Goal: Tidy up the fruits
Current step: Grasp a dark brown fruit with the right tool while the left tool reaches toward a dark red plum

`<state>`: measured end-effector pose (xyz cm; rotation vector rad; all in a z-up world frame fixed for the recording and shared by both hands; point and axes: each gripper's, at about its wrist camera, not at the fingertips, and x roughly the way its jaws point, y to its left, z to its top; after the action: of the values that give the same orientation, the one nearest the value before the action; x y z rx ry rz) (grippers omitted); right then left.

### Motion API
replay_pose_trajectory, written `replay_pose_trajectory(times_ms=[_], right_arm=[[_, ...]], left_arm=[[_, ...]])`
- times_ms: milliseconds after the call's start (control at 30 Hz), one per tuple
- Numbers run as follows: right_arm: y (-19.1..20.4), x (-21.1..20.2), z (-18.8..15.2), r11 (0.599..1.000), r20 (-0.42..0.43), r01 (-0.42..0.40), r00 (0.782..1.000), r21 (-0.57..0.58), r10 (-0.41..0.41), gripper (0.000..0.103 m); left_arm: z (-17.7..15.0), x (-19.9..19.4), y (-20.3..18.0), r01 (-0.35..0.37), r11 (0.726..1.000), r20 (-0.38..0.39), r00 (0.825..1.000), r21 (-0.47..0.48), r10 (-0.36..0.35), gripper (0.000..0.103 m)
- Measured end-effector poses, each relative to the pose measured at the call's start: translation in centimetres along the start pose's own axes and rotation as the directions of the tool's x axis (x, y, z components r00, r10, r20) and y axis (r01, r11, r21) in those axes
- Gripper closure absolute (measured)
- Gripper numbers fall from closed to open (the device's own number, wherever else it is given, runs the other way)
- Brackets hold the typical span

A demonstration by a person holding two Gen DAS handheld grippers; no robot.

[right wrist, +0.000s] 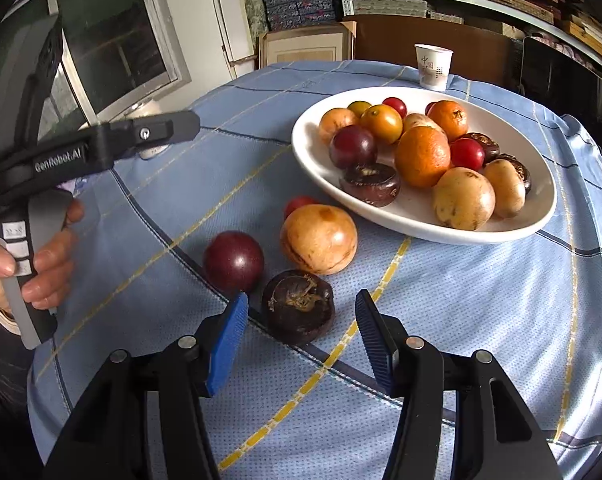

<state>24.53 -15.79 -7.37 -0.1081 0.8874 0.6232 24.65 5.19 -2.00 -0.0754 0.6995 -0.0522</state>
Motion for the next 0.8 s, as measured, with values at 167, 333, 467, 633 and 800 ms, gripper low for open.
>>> replay_pose_trajectory(times_ms=[167, 333, 467, 633, 800], right_arm=[[0.2, 0.4, 0.0, 1.0, -0.012, 0.003, 1.0, -0.006, -0.003, 0.046], [0.2, 0.8, 0.0, 1.0, -0.024, 0.001, 1.0, -0.007, -0.001, 0.048], [0.4, 1.1, 0.0, 1.0, -0.032, 0.0, 0.999, -0.012, -0.001, 0.052], [0.4, 1.3, 0.0, 1.0, -0.032, 0.002, 0.999, -0.011, -0.002, 0.054], [0.1, 1.3, 0.1, 1.0, -0.031, -0.001, 1.0, -0.006, 0.001, 0.063]], left_arm=[[0.0, 0.1, 0.5, 0.003, 1.0, -0.01, 1.0, -0.025, -0.003, 0.005], [0.1, 0.0, 0.7, 0.002, 0.999, -0.009, 1.0, -0.032, -0.002, 0.005], [0.0, 0.0, 0.7, 0.0, 1.0, -0.009, 1.0, -0.029, 0.0, 0.005], [0.0, 0.0, 0.7, -0.003, 1.0, -0.007, 1.0, -0.028, 0.003, 0.005], [0.0, 0.1, 0.7, -0.01, 1.0, -0.008, 1.0, -0.029, 0.01, 0.005]])
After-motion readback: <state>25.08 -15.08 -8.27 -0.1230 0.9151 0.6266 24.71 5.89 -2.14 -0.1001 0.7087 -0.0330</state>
